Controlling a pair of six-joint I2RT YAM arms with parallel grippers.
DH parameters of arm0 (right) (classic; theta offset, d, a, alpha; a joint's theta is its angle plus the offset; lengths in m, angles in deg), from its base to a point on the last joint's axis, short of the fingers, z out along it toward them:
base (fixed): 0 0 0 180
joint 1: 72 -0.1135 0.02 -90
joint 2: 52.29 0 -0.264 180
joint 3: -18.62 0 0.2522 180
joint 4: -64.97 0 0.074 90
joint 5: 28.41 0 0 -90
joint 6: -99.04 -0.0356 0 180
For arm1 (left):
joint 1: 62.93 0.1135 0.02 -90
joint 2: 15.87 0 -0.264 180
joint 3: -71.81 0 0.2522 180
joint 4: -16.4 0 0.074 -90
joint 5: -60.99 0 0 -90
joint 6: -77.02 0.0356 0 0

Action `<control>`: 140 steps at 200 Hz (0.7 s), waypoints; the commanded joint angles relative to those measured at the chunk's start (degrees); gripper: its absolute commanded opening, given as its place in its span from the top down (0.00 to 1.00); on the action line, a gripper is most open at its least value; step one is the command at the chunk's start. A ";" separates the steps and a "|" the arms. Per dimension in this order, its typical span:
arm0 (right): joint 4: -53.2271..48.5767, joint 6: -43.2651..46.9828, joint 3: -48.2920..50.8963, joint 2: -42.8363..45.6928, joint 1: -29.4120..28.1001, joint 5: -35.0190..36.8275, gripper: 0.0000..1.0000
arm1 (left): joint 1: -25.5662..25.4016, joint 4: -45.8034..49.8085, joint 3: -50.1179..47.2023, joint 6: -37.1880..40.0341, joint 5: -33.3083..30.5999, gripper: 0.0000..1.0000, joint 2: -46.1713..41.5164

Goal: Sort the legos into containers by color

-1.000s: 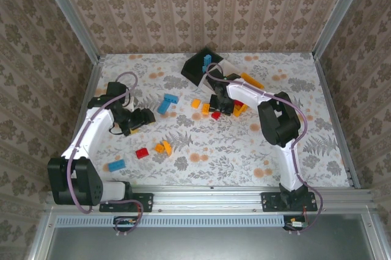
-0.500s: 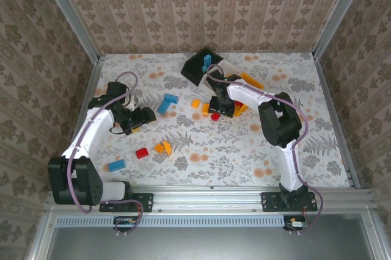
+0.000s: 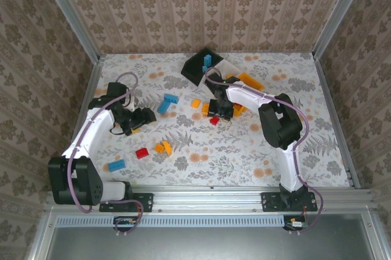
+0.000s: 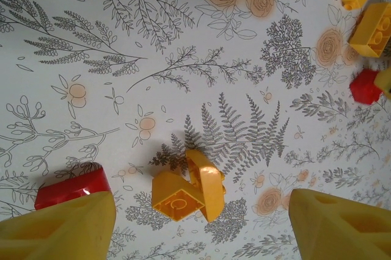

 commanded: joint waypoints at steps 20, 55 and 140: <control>-7.04 3.63 4.72 7.99 -2.81 -0.33 0.48 | 0.27 -0.44 -2.09 -1.05 0.04 0.24 -1.29; -5.59 2.25 3.42 5.34 -2.90 -2.40 0.43 | 0.25 -1.12 -0.99 -0.92 0.90 0.24 0.43; -3.87 4.99 5.71 1.36 -3.08 -2.72 0.47 | 0.31 -1.32 -1.40 -0.94 1.47 0.24 0.46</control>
